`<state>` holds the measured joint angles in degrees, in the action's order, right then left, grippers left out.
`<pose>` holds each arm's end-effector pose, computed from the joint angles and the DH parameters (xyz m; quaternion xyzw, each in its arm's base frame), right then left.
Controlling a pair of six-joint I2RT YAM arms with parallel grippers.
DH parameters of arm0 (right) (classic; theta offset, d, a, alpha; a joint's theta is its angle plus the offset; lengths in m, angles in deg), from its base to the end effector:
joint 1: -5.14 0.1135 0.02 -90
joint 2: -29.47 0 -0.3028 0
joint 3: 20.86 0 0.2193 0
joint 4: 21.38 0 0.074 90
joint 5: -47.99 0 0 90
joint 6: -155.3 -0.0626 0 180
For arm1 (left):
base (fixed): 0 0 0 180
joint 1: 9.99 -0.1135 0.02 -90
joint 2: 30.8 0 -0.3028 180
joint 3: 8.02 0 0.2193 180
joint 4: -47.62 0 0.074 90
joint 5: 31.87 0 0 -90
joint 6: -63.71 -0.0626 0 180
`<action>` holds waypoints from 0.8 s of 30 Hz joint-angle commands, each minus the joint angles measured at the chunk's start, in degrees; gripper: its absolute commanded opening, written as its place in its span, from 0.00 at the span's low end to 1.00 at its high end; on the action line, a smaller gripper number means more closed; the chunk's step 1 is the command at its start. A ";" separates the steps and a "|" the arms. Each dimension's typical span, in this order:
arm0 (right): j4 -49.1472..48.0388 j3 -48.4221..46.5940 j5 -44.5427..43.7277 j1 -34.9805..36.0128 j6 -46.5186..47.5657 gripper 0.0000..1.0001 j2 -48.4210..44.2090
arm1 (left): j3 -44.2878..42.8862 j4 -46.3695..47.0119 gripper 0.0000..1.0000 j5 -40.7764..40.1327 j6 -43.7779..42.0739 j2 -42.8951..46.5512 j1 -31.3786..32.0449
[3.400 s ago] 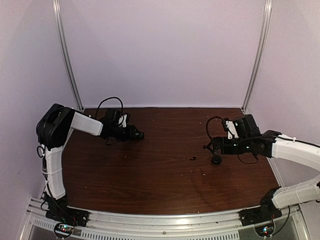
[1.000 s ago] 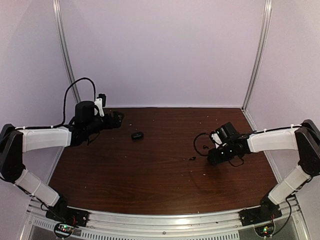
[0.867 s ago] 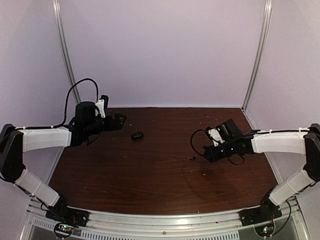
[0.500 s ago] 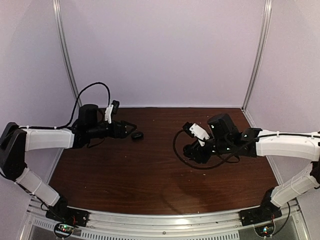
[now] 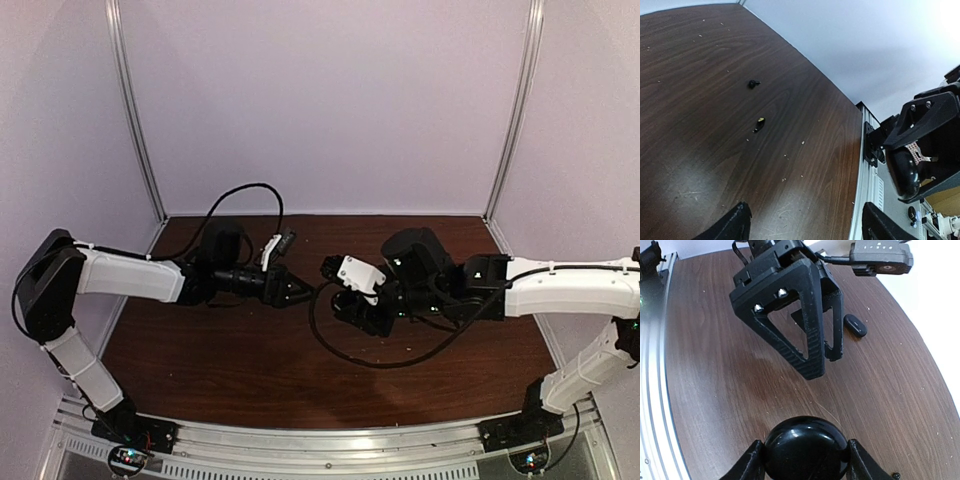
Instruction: Insert the wireless bluetooth earbuds into the charging case
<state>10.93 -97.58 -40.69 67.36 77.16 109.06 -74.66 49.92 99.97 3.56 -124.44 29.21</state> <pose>0.1367 0.2625 0.3216 -0.5389 0.7054 0.2051 0.4122 0.2404 -0.2499 0.2657 0.2561 0.7682 -0.5333 0.2448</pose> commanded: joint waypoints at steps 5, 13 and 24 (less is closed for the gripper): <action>3.09 -2.09 -5.75 1.93 1.89 0.32 2.58 | -0.50 8.60 0.73 7.93 2.65 -1.14 2.04; 3.59 -3.00 -7.02 2.42 2.94 0.32 3.99 | -1.16 9.66 0.70 11.59 2.90 -2.04 4.38; 4.31 -4.23 -9.29 3.50 4.18 0.31 5.60 | -4.07 6.00 0.66 13.38 1.88 -5.76 5.94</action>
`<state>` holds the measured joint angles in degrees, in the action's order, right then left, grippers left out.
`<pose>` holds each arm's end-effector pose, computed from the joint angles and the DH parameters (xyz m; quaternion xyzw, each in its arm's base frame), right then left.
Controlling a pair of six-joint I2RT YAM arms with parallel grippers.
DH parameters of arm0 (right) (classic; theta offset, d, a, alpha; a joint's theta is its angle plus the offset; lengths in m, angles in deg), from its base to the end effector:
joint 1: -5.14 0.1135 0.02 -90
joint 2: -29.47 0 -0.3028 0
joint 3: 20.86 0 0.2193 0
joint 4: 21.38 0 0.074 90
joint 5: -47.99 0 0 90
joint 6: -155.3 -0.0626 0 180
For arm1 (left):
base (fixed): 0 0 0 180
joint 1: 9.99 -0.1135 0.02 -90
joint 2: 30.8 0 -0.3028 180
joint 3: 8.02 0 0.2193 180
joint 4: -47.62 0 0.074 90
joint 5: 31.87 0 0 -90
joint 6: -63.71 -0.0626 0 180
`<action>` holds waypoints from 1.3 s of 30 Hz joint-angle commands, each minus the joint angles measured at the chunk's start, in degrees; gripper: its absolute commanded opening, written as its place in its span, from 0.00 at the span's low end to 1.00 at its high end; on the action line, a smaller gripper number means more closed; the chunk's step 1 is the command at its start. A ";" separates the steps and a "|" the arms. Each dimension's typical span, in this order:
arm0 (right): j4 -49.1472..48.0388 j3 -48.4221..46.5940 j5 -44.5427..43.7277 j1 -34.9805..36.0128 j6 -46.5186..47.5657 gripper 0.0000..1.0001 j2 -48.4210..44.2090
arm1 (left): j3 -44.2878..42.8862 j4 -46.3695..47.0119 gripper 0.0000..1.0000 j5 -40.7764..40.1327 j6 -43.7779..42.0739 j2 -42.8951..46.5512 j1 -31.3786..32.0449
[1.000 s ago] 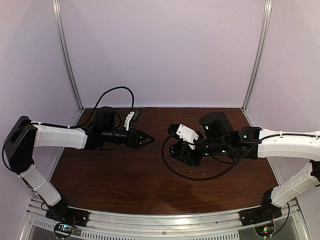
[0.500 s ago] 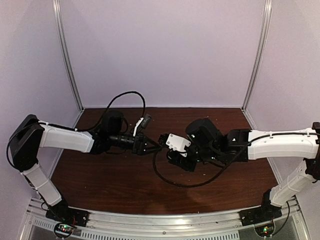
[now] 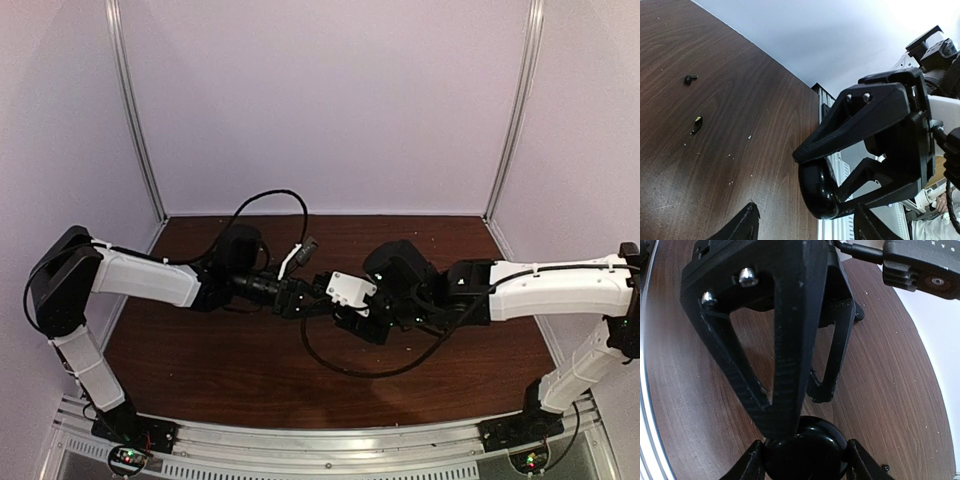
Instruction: Insert the wireless bluetooth earbuds into the charging case
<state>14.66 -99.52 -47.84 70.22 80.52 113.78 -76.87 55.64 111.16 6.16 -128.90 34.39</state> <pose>0.1364 0.2784 0.3026 -0.5717 0.7099 0.1302 0.3902 0.2209 -0.2862 0.2657 0.3275 0.7083 -0.6027 0.1670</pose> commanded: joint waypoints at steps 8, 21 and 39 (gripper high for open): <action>0.49 -2.91 -3.90 1.57 1.54 0.31 1.53 | -2.33 0.94 0.58 3.42 0.30 -2.69 1.31; 0.14 -2.83 -5.15 2.33 1.97 0.31 2.43 | -3.48 1.67 0.41 4.68 1.01 -5.24 2.91; -2.37 0.21 -6.22 2.39 1.02 0.54 -0.47 | -1.17 7.51 0.06 3.45 1.04 -2.48 2.90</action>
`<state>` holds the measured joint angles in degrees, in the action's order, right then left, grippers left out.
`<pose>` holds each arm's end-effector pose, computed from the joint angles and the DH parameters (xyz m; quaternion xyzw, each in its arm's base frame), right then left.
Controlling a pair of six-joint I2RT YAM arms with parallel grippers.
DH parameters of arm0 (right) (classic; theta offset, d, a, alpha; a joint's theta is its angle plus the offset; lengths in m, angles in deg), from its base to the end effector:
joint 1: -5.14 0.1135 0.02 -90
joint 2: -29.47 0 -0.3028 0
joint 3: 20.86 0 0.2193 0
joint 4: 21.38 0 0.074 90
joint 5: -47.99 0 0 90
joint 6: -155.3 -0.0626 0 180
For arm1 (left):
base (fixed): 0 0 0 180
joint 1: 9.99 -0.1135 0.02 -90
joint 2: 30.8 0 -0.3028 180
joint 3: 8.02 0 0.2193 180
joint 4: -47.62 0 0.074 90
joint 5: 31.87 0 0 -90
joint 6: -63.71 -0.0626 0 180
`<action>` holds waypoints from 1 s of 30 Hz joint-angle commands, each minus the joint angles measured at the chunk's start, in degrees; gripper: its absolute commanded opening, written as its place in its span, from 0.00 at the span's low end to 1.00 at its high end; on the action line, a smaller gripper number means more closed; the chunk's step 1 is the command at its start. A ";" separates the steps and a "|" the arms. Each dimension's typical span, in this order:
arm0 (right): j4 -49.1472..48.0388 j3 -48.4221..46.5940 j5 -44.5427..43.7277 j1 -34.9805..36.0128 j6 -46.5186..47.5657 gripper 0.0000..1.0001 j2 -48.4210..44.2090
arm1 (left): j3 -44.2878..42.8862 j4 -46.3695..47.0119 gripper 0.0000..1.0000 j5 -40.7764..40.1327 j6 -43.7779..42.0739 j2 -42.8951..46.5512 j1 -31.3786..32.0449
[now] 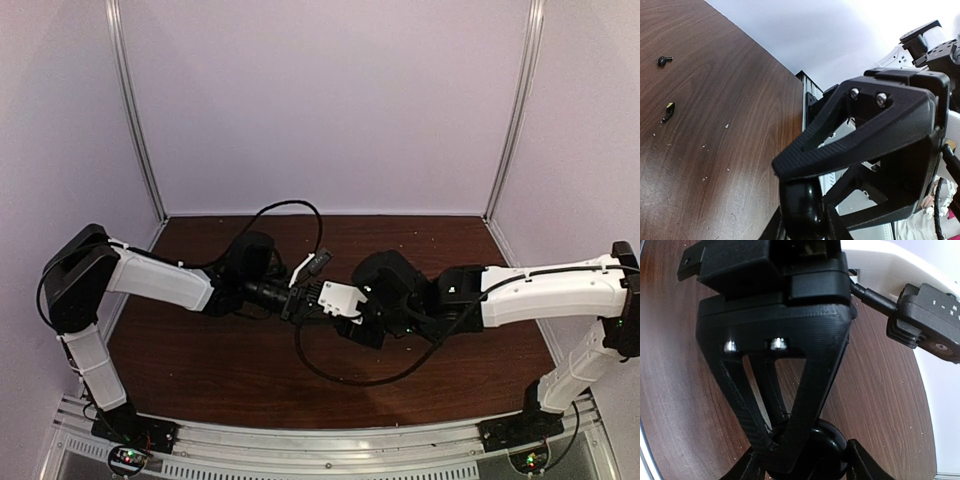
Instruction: Insert the wireless bluetooth earbuds into the charging case
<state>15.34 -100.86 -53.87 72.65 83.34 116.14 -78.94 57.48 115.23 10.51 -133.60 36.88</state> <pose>0.1337 0.2894 0.2974 -0.5904 0.6983 0.0785 0.3971 0.2169 -0.3085 0.2525 0.3301 0.7021 -0.6228 0.1016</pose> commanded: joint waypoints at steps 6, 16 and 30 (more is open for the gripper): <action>-5.93 5.24 4.47 -0.24 -2.82 0.80 -7.81 | 1.58 4.24 0.01 -6.15 -8.35 7.04 0.17; -25.77 17.00 10.14 -2.03 -7.11 1.00 -21.45 | 8.89 15.91 0.00 -11.03 -10.64 15.07 -1.95; -26.67 7.90 26.89 -5.71 -12.88 1.00 -15.35 | 16.46 26.06 0.00 -13.16 -18.53 22.41 -1.52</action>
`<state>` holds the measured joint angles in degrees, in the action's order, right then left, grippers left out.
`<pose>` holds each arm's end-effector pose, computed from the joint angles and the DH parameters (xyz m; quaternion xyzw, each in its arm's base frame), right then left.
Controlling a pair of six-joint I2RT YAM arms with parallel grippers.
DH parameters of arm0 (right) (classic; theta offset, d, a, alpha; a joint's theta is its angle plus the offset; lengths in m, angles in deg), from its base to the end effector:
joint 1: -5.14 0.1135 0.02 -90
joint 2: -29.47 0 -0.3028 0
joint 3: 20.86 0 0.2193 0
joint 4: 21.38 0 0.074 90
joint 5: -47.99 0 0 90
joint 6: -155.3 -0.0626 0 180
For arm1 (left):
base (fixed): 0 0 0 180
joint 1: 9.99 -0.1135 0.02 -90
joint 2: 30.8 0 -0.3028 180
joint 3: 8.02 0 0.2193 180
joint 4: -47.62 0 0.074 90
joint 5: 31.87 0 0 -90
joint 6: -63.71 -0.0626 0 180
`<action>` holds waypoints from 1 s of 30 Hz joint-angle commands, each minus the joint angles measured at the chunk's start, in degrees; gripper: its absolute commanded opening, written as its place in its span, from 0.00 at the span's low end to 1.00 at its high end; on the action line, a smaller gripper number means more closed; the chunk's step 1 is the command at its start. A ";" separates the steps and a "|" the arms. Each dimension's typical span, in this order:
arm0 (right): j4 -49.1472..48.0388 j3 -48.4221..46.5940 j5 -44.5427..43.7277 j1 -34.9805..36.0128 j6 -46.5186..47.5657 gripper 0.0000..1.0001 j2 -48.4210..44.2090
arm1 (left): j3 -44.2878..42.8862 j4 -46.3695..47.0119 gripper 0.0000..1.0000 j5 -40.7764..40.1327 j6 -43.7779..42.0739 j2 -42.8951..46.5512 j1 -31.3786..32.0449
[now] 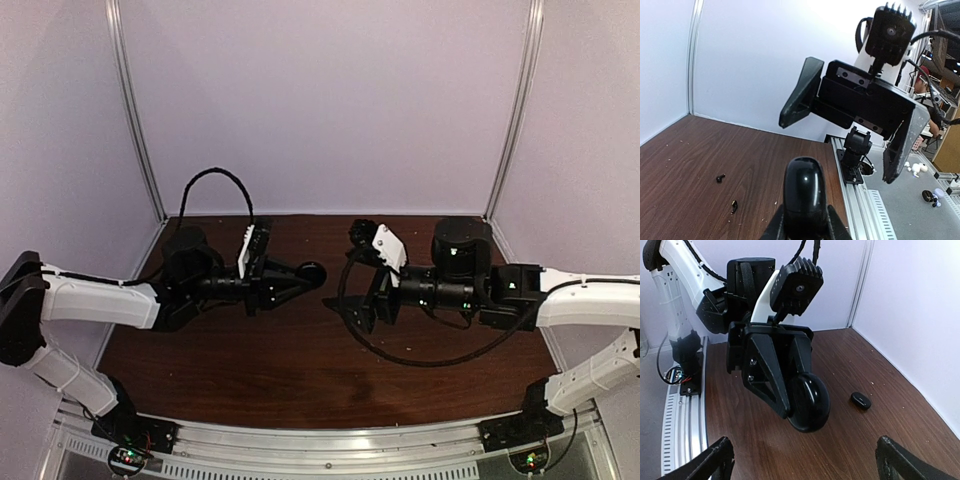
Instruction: Insert the wireless bluetooth earbuds into the charging case
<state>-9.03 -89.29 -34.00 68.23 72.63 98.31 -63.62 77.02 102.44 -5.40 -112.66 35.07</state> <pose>0.1111 0.2381 0.3643 -0.4850 0.6117 0.3394 0.5248 0.1756 -0.2379 0.3227 0.4011 0.5653 -0.5836 0.4231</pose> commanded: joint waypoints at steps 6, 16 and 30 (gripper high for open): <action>-2.54 -6.16 10.40 -4.00 -3.38 0.96 5.36 | 0.09 2.62 0.00 -0.68 -6.71 2.31 2.22; -0.98 -7.70 9.69 -5.79 -3.20 0.92 7.38 | 0.26 3.31 0.00 0.75 -6.80 2.02 3.01; -2.65 -8.49 11.41 -10.82 -5.69 0.91 6.97 | 0.19 1.20 0.00 1.38 -8.73 2.34 3.46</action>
<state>-9.99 -96.40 -22.35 58.77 68.48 105.61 -62.90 77.04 102.38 -12.75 -111.66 37.89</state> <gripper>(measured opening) 0.908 0.222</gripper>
